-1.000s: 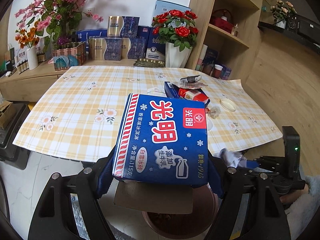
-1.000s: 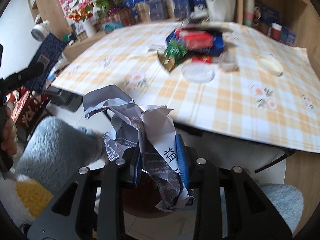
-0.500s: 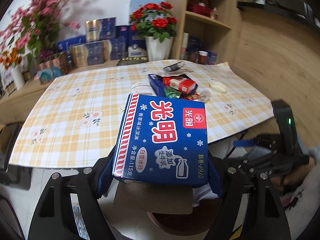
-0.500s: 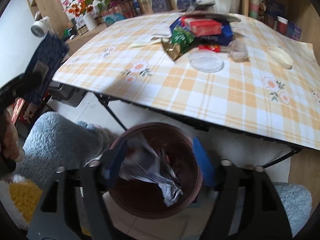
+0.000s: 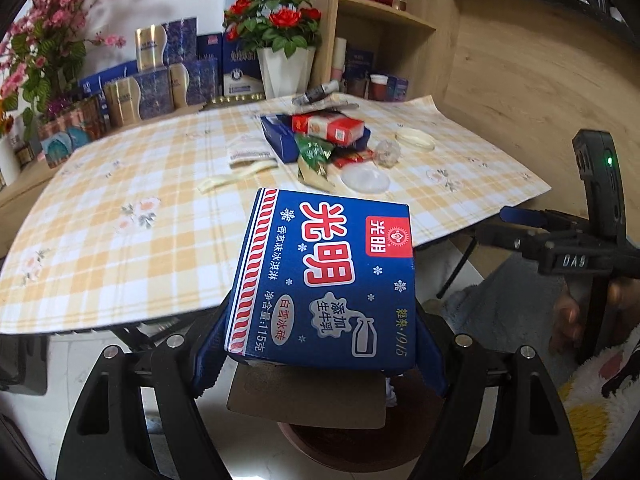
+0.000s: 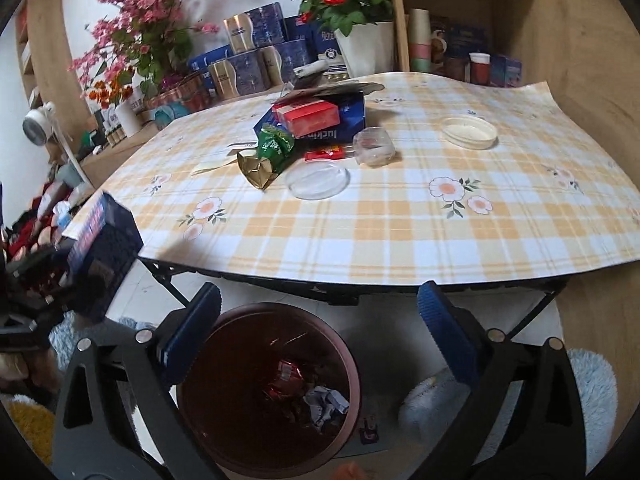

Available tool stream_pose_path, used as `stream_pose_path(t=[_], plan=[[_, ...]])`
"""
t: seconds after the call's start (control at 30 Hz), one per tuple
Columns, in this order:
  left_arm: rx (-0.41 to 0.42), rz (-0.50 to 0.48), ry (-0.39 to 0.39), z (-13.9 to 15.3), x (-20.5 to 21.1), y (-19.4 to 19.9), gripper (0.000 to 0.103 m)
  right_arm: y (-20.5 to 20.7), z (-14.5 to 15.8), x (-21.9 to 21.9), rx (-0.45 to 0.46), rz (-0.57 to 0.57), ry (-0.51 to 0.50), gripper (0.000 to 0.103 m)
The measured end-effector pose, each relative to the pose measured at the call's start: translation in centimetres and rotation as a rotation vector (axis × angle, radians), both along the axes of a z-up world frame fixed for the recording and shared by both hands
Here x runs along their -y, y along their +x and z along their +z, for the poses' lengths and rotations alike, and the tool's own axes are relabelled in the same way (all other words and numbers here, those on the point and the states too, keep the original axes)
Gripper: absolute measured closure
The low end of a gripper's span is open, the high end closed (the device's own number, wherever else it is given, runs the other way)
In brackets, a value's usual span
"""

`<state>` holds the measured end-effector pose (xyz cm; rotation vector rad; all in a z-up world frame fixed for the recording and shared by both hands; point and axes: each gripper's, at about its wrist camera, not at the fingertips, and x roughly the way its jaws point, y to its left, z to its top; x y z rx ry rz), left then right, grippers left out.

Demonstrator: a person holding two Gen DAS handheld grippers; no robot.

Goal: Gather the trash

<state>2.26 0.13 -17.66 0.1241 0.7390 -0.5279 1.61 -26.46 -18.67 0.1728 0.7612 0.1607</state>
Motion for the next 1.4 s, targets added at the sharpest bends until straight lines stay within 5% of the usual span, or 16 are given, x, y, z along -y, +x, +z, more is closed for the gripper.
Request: stream_pose_path(t=[0.8, 1.4], plan=[[-0.133, -0.082, 0.117, -3.7, 3.2, 1.0, 0.02, 0.1, -1.0, 0.6, -0.048, -0.025, 0.018, 0.006], [-0.177, 0.126, -0.009, -3.2, -0.9, 2.9, 0.013, 0.2, -1.2, 0.3, -0.062, -0.019, 0.016, 0.006]])
